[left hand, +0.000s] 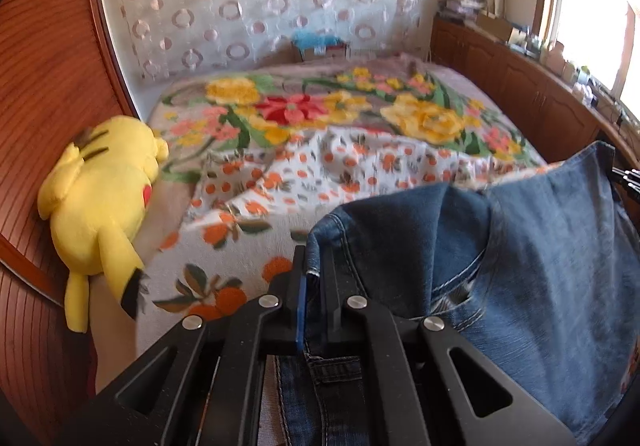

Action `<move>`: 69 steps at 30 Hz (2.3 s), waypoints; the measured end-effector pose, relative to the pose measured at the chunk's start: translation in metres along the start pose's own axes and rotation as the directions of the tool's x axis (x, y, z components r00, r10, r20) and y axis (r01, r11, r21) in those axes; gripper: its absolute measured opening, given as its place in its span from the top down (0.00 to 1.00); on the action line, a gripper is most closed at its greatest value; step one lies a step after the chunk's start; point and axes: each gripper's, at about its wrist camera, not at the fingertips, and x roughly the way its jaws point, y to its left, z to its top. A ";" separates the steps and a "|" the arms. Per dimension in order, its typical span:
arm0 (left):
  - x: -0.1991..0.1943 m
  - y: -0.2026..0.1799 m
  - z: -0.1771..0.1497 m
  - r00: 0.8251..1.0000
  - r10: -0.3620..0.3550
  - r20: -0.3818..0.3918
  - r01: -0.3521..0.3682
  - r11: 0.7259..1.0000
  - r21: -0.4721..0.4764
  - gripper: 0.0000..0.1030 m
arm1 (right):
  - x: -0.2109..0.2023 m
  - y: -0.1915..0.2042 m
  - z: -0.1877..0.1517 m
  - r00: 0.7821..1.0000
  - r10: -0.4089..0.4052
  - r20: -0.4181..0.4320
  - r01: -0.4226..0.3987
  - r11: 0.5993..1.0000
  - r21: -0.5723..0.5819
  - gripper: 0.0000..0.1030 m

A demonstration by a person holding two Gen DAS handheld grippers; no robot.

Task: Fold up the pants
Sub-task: 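Lower the held jeans onto the sheet with both grippers and release, then smooth the jeans flat with both grippers near the waistband button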

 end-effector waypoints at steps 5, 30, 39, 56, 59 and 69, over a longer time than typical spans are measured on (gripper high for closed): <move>-0.005 -0.001 0.007 1.000 0.014 0.009 -0.014 1.000 0.010 0.95 | 0.001 -0.004 -0.003 1.000 0.021 0.009 -0.022 0.998 0.053 0.94; -0.088 -0.027 -0.094 0.995 -0.051 -0.088 0.050 0.999 -0.010 0.57 | -0.082 0.003 -0.067 0.980 0.199 0.026 -0.200 0.979 0.049 0.76; -0.087 -0.029 -0.112 0.993 -0.039 -0.112 0.033 0.998 -0.060 0.64 | -0.096 0.005 -0.077 0.975 0.222 0.028 -0.222 0.975 0.024 0.76; -0.134 -0.032 -0.108 0.999 0.026 0.022 -0.025 0.999 -0.043 0.96 | -0.115 0.014 -0.085 0.974 0.223 0.034 -0.224 0.974 0.016 0.76; -0.142 -0.020 -0.106 0.998 0.047 0.031 -0.045 0.998 -0.051 0.96 | -0.120 0.016 -0.087 0.972 0.230 0.039 -0.231 0.973 0.017 0.76; -0.136 -0.020 -0.134 0.999 0.001 -0.036 -0.003 0.998 -0.062 0.92 | -0.141 0.022 -0.099 0.965 0.254 0.063 -0.256 0.966 0.021 0.75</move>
